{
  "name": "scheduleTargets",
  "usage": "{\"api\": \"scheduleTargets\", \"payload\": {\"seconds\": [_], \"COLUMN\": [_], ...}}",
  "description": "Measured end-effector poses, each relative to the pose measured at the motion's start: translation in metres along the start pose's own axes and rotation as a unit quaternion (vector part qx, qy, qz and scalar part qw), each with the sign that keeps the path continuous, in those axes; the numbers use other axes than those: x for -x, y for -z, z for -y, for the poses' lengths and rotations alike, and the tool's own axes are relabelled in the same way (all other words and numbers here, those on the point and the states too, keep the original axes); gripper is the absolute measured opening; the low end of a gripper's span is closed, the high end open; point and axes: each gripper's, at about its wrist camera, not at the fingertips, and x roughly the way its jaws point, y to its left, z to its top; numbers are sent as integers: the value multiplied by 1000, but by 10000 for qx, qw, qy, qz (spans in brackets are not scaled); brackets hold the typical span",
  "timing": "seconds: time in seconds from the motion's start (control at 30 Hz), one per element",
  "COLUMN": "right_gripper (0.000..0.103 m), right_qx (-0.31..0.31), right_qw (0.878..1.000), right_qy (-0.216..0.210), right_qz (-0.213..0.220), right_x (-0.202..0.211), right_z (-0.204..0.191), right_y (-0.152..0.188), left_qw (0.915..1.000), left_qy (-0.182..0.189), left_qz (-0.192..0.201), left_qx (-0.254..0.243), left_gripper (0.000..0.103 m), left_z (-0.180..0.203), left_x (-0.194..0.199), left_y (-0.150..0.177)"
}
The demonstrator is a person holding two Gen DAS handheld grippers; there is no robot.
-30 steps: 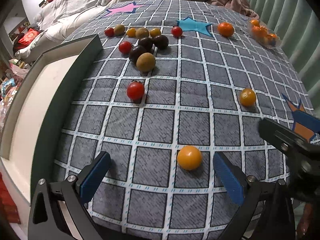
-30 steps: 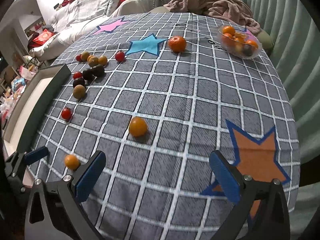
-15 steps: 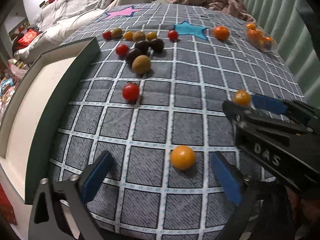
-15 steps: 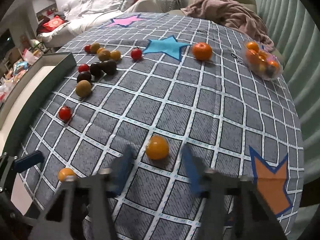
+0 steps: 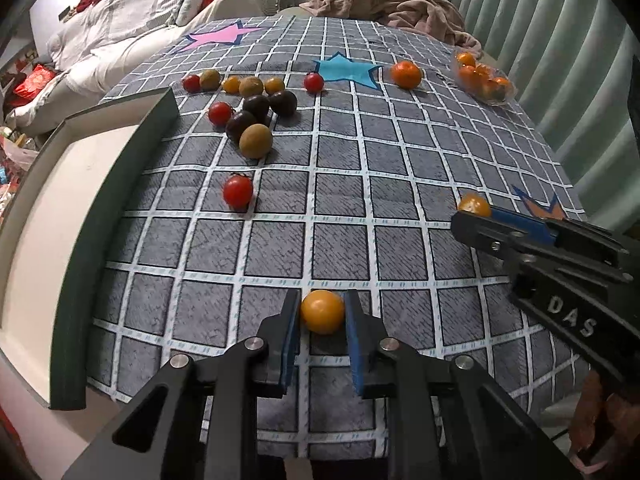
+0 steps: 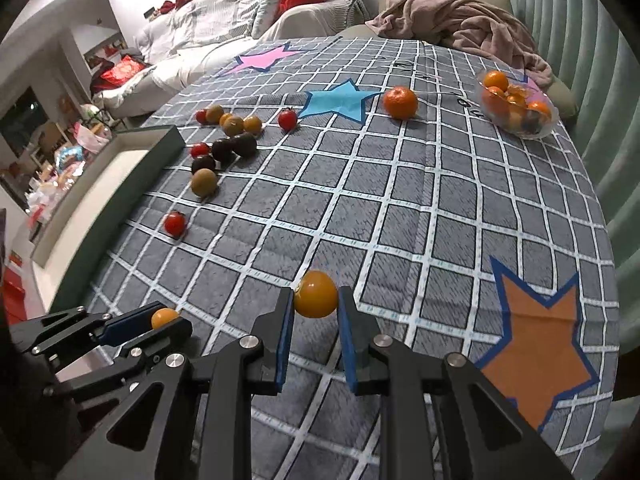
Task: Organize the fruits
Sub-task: 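Carry the kumquat over the white tray and open the right gripper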
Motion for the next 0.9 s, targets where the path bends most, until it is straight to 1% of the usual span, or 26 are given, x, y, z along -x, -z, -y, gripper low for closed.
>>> {"api": "scheduleTargets", "payload": {"seconds": [0.2,0.37,0.47,0.67,0.77,0.9], "right_gripper": [24,24,24,24,24,24], "right_qx": [-126,-42,55,371,543,834], "right_qw": [9998,9998,9996,9981,9964,9926], "right_qy": [-137,-173,-246,-479,-649,-887], "right_qz": [37,61,88,94,49,-43], "right_x": [14,22,27,29,25,12], "right_z": [-2,-17,-32,-76,-104,-150], "right_y": [1,-2,-8,-22,-28,-37], "left_qw": [9997,9991,9986,9972,9958,9934], "left_qy": [143,208,188,-11,-200,-496], "left_qz": [181,366,472,644,710,681], "left_qx": [9,83,151,380,547,780], "left_gripper": [23,23,23,23,23,23], "left_z": [-10,-25,-40,-82,-114,-156], "left_x": [21,39,49,66,72,73], "left_y": [-3,-9,-12,-12,-10,-7]}}
